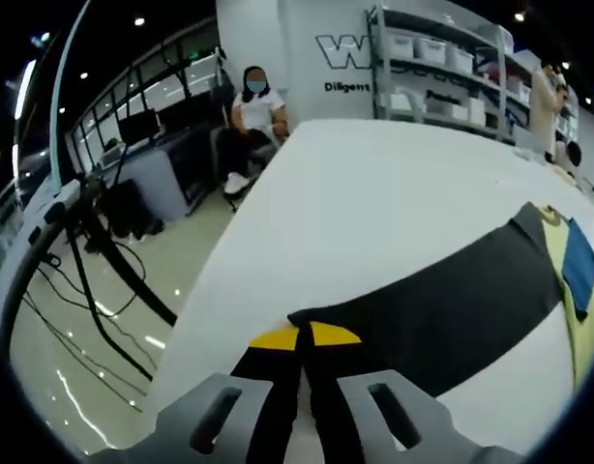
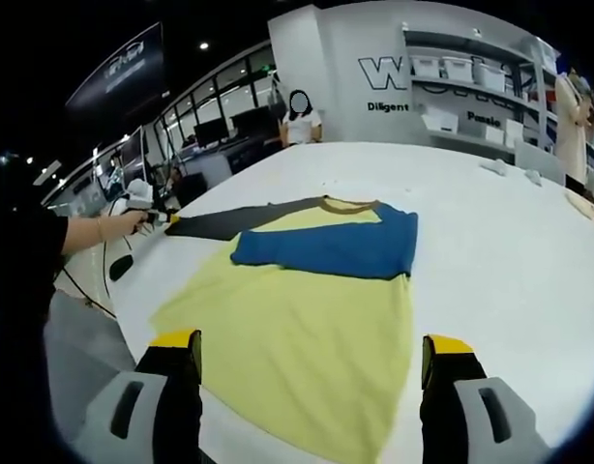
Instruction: Fold the garment on the visible template until the final outline fits inside the template.
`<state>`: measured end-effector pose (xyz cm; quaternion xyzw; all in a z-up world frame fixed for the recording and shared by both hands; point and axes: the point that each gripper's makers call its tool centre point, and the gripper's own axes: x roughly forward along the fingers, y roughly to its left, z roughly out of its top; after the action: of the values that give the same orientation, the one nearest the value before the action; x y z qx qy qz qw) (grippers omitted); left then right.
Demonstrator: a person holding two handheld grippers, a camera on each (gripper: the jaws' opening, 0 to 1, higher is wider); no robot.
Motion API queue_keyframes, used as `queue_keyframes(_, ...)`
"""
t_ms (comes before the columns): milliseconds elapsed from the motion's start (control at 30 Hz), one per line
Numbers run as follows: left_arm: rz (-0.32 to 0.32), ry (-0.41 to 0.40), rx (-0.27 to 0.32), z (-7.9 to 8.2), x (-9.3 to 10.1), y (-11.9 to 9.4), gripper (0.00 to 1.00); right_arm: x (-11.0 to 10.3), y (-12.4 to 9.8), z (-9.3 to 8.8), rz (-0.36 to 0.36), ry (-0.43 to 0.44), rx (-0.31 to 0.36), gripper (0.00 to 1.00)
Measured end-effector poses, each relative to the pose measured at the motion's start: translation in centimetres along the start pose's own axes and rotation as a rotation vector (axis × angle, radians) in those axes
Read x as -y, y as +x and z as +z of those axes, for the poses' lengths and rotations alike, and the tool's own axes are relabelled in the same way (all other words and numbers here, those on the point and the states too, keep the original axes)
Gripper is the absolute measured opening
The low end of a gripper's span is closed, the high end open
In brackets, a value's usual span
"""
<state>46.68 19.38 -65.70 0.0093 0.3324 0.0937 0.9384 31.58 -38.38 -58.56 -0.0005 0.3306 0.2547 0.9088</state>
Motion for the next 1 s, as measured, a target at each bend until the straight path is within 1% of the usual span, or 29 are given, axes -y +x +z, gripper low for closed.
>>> queue_keyframes(133, 0.004, -0.005, -0.01, -0.4, 0.1, 0.0, 0.0, -0.2, 0.1, 0.1, 0.004, -0.002, 0.002, 0.93)
queue_keyframes(567, -0.006, 0.004, -0.009, -0.2, 0.3, -0.6, 0.0, 0.2, -0.3, 0.2, -0.014, -0.004, 0.013, 0.99)
queue_keyframes(667, -0.017, 0.007, 0.003, 0.5, 0.6, -1.1, 0.0, 0.2, -0.3, 0.1, -0.013, -0.006, 0.01, 0.99)
queue_keyframes(733, -0.027, 0.035, 0.012, 1.1, 1.0, -1.4, 0.0, 0.1, -0.3, 0.1, -0.012, -0.009, 0.007, 0.99)
queue_keyframes(833, -0.044, 0.055, 0.018, 1.8, 1.4, -1.6, 0.0, -0.1, -0.3, 0.1, -0.004, -0.012, 0.008, 0.99)
queue_keyframes(1000, -0.087, 0.086, 0.041, 3.4, 2.7, -2.1, 0.0, -0.3, -0.3, 0.2, 0.003, -0.021, 0.013, 0.99)
